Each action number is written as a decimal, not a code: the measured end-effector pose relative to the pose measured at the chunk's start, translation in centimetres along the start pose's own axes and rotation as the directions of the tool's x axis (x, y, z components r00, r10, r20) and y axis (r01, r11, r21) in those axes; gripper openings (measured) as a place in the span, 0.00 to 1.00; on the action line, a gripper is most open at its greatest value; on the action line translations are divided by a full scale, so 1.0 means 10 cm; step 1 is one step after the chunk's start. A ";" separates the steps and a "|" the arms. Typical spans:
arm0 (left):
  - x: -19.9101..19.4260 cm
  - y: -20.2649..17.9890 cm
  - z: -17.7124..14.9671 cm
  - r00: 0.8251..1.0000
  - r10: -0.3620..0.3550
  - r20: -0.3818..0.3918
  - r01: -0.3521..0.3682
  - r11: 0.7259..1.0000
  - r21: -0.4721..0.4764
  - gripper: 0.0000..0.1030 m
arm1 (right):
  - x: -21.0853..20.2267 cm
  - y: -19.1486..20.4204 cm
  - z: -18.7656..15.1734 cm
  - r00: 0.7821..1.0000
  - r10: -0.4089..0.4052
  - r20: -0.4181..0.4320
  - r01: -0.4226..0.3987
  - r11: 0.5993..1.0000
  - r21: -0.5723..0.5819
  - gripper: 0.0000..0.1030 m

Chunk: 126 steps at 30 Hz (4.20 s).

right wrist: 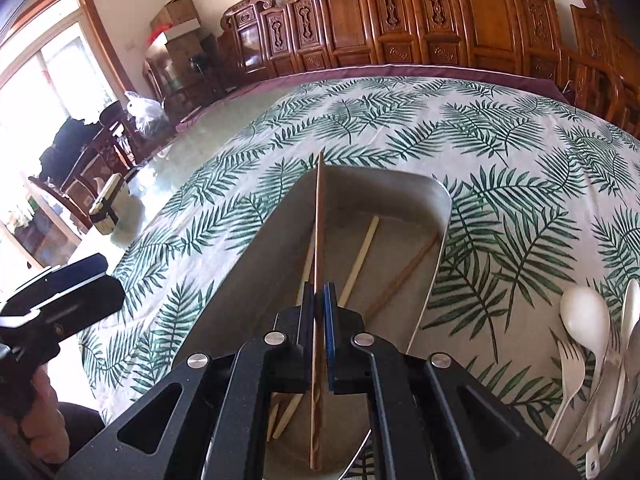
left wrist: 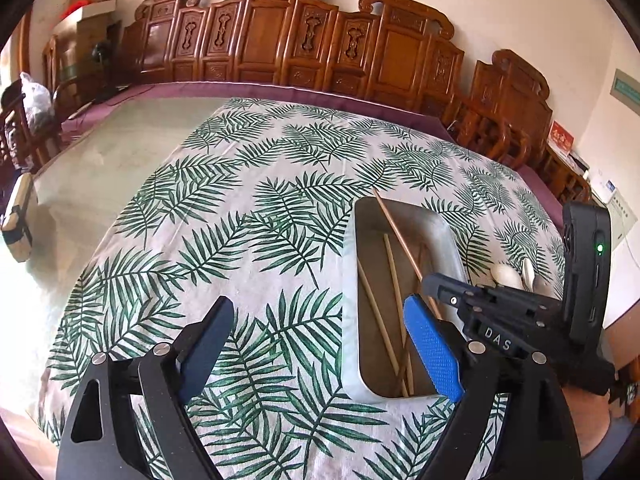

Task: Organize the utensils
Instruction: 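Open the left gripper into the tray while the right gripper drops its chopstick, then grasp a metal spoon with the right gripper while the left grasps a white fork, then carry the white fork into the tray and open the left gripper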

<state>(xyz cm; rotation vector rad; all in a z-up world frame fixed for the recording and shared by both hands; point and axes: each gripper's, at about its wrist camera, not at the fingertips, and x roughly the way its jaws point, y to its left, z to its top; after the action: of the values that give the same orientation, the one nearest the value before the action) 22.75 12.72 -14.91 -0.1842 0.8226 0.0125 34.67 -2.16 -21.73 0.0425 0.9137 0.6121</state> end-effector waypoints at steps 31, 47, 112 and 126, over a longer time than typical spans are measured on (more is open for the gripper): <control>0.01 -1.04 -0.25 0.993 -0.121 -0.002 0.119 0.976 0.180 0.81 | -1.61 -1.54 -0.74 0.947 -0.305 0.102 0.299 0.952 0.069 0.17; 0.10 -1.48 -0.45 0.986 -0.164 -0.034 0.168 0.951 0.259 0.81 | -1.25 -1.96 -1.00 0.952 -0.304 -0.019 0.304 0.940 0.158 0.28; 0.95 -2.34 -0.44 0.969 -0.163 -0.184 0.217 0.918 0.333 0.05 | -1.34 -2.05 -0.86 0.981 -0.192 0.037 0.184 0.970 0.162 0.02; 0.51 -2.01 -0.11 0.982 -0.156 -0.105 0.183 0.915 0.360 0.05 | -1.35 -1.69 -0.77 0.985 -0.152 0.076 0.145 0.986 0.084 0.02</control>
<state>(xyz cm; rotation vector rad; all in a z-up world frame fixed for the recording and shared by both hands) 27.04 -7.59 -16.18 0.1005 0.8654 -0.3135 30.83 -24.78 -21.59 0.0689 0.8527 0.4323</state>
